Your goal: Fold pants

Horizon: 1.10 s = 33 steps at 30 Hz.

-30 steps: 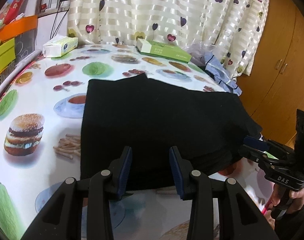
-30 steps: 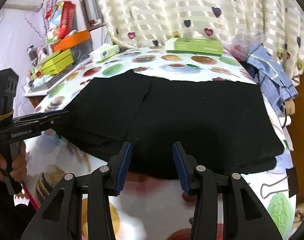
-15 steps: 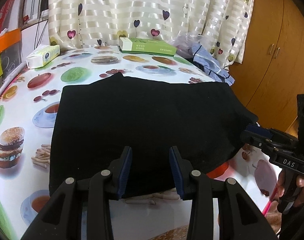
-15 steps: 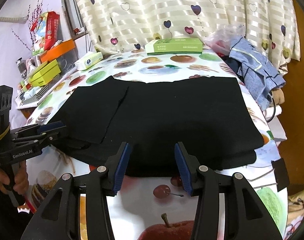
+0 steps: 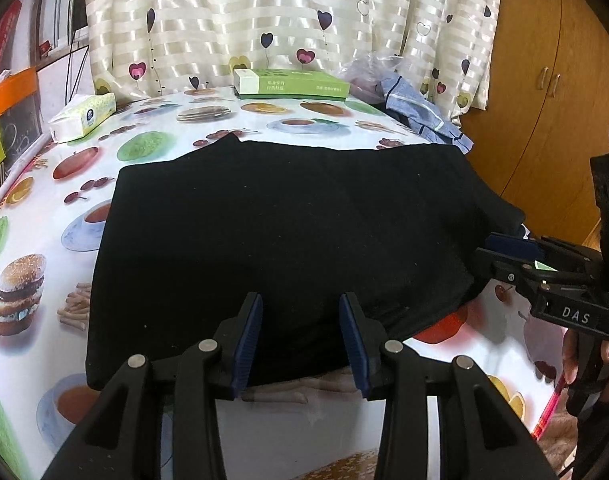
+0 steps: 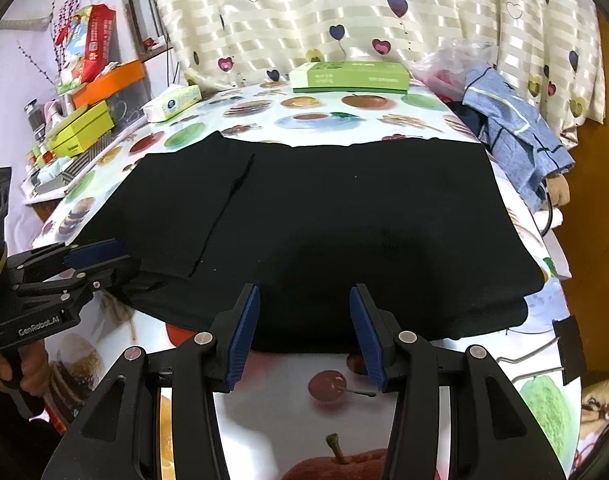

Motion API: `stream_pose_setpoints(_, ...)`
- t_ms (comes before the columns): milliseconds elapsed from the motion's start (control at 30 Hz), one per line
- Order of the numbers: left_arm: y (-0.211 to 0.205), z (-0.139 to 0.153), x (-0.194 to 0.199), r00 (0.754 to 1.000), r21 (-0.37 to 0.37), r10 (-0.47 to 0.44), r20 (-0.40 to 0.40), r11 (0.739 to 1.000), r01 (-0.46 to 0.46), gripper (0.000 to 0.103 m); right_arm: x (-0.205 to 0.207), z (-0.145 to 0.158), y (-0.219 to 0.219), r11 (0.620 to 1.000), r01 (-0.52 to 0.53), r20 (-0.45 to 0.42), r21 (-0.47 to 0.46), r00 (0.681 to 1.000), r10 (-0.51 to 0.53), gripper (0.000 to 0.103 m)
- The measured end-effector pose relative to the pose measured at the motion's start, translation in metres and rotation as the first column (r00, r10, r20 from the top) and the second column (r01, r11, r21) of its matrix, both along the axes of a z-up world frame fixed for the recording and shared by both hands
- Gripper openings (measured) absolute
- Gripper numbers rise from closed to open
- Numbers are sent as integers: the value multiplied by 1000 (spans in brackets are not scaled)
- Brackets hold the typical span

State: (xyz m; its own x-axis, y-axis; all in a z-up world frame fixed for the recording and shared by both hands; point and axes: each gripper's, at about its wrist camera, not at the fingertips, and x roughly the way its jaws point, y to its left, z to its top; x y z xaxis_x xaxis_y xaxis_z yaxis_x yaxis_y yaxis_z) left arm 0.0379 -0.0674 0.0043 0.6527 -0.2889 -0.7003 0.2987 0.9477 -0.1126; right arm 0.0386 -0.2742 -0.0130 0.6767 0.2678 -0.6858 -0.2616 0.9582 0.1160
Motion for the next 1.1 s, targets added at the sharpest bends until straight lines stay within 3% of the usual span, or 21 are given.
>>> stream_pose_setpoints(233, 12, 9, -4, 1000, -32, -2, 23, 999, 3, 42, 3, 11, 19, 997, -66, 14, 31, 998, 65, 48)
stream_pose_setpoints(367, 36, 14, -1, 995, -24, 79, 55, 997, -78, 42, 6, 10, 39, 990, -125, 7, 60, 992, 125, 48)
stream_pose_setpoints(467, 54, 7, 3, 990, -30, 137, 28, 990, -137, 42, 7, 8, 55, 985, -160, 4, 65, 987, 160, 48)
stream_pose_setpoints(567, 60, 0, 1, 990, -40, 139, 10, 990, -138, 42, 8, 3, 70, 983, -181, 1, 28, 983, 181, 48)
stream_pose_setpoints(700, 53, -2, -10, 994, -22, 104, 19, 994, -103, 42, 5, -7, 84, 974, -185, -3, -133, 982, 186, 48)
stream_pose_setpoints(767, 50, -4, -14, 995, -7, 93, 26, 996, -92, 42, 3, -8, 83, 971, -185, -7, -149, 982, 186, 48)
stream_pose_setpoints(967, 47, -3, -19, 996, 7, 86, 30, 996, -86, 44, -5, -3, 61, 984, -158, 2, -85, 987, 159, 48)
stream_pose_setpoints(1100, 47, 4, -19, 997, -35, 72, 34, 997, -71, 44, -13, 2, 33, 995, -102, 16, 4, 995, 102, 48)
